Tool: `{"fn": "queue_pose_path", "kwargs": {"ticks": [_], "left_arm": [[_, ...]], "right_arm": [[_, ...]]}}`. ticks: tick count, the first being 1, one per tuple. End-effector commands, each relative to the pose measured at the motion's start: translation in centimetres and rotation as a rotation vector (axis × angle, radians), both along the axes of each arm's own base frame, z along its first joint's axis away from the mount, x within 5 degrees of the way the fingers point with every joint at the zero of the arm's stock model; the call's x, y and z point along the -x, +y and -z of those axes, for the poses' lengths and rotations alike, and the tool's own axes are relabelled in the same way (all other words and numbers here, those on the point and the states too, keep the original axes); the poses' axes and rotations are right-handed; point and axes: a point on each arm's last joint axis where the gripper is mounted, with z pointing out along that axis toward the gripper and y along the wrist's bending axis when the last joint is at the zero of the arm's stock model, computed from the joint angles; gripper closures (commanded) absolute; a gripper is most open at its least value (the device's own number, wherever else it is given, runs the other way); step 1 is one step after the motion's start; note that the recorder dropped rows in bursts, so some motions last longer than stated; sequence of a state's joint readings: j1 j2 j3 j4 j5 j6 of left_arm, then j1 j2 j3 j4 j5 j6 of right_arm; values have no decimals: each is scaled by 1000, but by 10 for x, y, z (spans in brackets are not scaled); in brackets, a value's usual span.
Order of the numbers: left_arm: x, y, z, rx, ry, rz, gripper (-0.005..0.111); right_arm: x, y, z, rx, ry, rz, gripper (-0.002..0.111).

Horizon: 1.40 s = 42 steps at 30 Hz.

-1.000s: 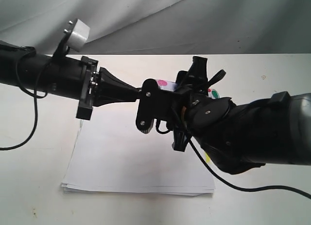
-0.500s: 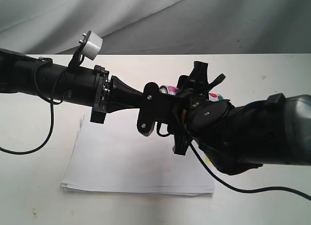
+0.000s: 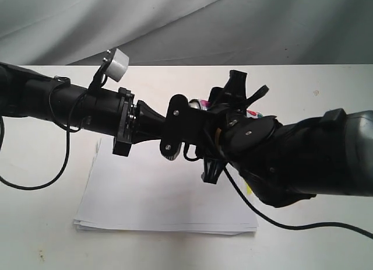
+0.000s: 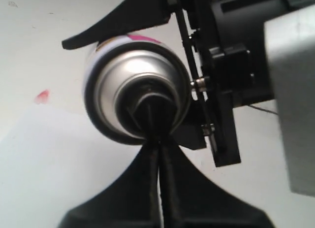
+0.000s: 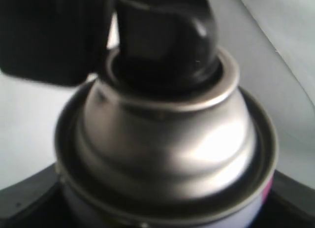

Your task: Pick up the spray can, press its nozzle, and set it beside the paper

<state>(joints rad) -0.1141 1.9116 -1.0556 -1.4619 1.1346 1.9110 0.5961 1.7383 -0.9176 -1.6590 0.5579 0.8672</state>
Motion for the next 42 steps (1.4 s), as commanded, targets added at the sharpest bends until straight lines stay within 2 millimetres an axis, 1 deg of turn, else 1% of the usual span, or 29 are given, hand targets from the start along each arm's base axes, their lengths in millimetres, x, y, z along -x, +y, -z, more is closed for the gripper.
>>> {"fn": "queue_pose_path", "kwargs": {"ticks": [1, 4, 9, 12, 15, 17, 21, 25, 27, 30, 35, 42], "left_arm": [[-2, -5, 0, 5, -6, -6, 107], [-7, -4, -5, -7, -11, -2, 107], [-15, 10, -11, -61, 17, -8, 107], [-17, 28, -22, -65, -7, -56, 107], [-17, 51, -40, -56, -51, -113, 107], [-13, 65, -55, -39, -77, -137, 107], [-5, 86, -77, -26, -109, -175, 107], [1, 100, -88, -30, -115, -217, 107], [4, 104, -90, -27, -118, -232, 107], [14, 105, -88, -26, -102, -243, 107], [32, 101, -82, -7, -75, -248, 107], [48, 97, -90, 34, -107, -287, 107]], "right_arm": [[0, 8, -12, -1, -39, -73, 108], [0, 8, -12, -1, -39, -73, 108], [0, 8, -12, -5, -37, -66, 108], [0, 7, -12, -5, -38, -59, 108], [0, 7, -12, -8, -36, -56, 108], [0, 7, -12, -9, -35, -54, 108], [0, 7, -12, -9, -35, -54, 108], [0, 7, -12, -9, -35, -54, 108], [0, 7, -11, -14, -32, -49, 108], [1, 7, -11, -24, -26, -39, 108], [1, 6, -10, -44, -13, -18, 108], [2, 5, -11, -55, -16, -4, 108]]}}
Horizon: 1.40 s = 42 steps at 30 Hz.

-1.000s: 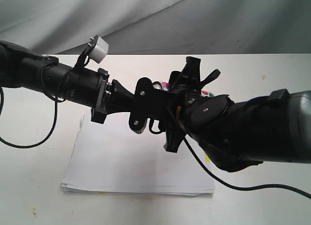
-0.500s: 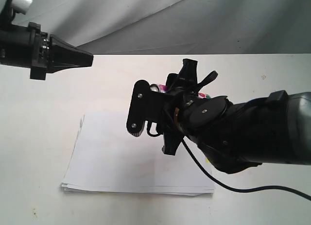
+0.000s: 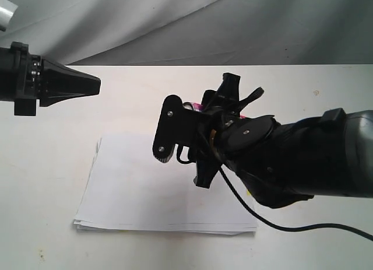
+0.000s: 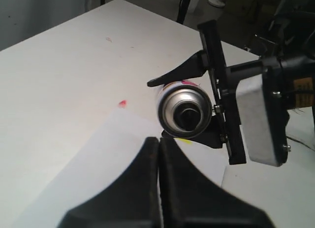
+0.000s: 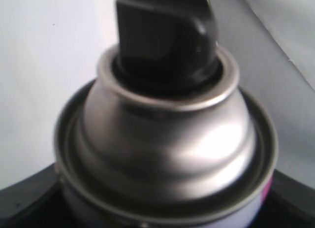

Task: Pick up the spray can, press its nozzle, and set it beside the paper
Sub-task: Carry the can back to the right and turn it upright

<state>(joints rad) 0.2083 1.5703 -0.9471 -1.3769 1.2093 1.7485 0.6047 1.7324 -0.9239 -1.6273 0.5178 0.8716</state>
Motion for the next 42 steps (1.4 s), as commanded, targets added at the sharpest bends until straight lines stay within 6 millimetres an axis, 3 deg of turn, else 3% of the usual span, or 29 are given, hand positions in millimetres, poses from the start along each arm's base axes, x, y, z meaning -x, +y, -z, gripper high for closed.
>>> {"fn": "queue_pose_path", "kwargs": {"ticks": [1, 9, 17, 23, 27, 31, 36, 39, 42], "left_arm": [[9, -2, -10, 19, -42, -17, 107], [19, -4, -13, 18, -46, -13, 107], [20, -5, -13, 38, -41, -13, 107], [20, -5, -13, 38, -41, -13, 107], [20, -5, -13, 38, -41, -13, 107], [20, -5, -13, 38, -38, -14, 107], [20, -5, -13, 38, -38, -14, 107], [20, -5, -13, 38, -39, -13, 107], [20, -5, -13, 38, -39, -13, 107]], "right_arm": [[0, -1, -13, -13, -45, 19, 108], [11, -17, -62, -210, -172, 121, 108], [34, -71, -130, -693, -298, 363, 108], [57, -96, -160, -951, -318, 427, 108], [66, -101, -155, -1037, -279, 484, 108], [71, -100, -126, -1006, -200, 501, 108], [80, -98, -93, -1088, -95, 560, 108], [85, -100, -77, -1026, -76, 546, 108], [83, -104, -80, -965, -147, 513, 108]]}}
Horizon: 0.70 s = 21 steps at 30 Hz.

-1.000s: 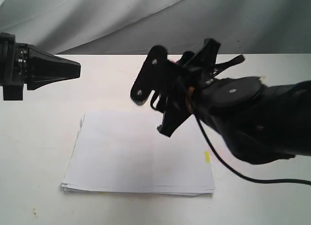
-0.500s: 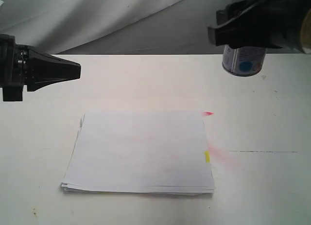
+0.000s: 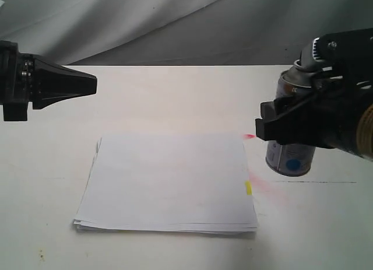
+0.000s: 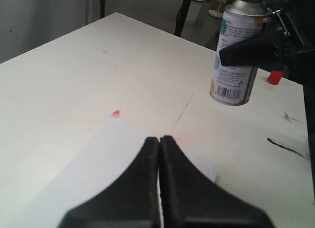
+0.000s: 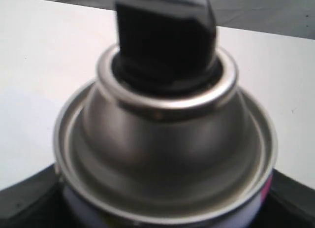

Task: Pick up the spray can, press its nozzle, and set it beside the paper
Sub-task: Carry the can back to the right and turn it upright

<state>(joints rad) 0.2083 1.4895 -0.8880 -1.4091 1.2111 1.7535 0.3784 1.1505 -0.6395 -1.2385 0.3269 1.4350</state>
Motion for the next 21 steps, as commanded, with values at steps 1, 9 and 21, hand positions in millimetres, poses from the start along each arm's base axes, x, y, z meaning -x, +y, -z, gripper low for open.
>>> {"fn": "queue_pose_path", "kwargs": {"ticks": [1, 9, 21], "left_arm": [[2, 0, -3, 16, -8, 0, 107], [3, 0, -1, -5, -4, 12, 107], [3, 0, -1, -7, -8, 14, 107]], "right_arm": [[-5, -6, -12, 105, -137, 0, 108], [-21, -17, -10, 136, -190, 202, 108], [-16, -19, -18, 129, -219, 203, 108]]}}
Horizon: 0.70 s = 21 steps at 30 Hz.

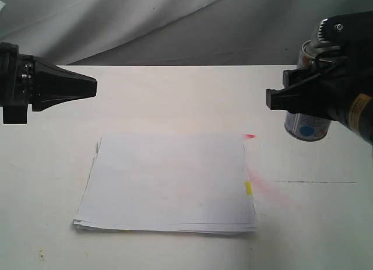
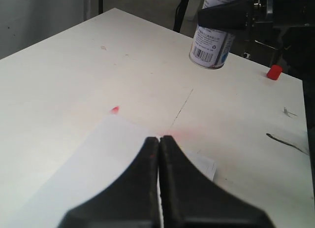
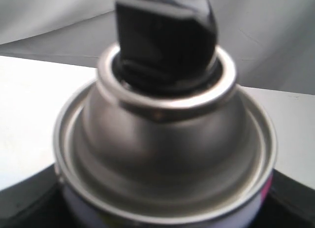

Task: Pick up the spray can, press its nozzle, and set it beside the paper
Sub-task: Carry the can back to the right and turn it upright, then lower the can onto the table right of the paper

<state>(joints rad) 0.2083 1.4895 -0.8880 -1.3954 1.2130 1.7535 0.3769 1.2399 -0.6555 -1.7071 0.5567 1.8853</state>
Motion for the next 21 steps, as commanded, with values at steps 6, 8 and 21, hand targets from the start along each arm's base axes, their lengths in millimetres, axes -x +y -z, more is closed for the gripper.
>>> {"fn": "queue_pose_path", "kwargs": {"ticks": [6, 8, 21], "left_arm": [[2, 0, -2, 5, -9, 5, 107], [2, 0, -2, 5, -9, 5, 107], [2, 0, -2, 3, -12, 6, 107]], "right_arm": [[17, -16, -42, 69, -137, -23, 108], [15, -21, -50, 68, -134, -47, 108], [-5, -68, -80, -60, -369, -297, 108]]}}
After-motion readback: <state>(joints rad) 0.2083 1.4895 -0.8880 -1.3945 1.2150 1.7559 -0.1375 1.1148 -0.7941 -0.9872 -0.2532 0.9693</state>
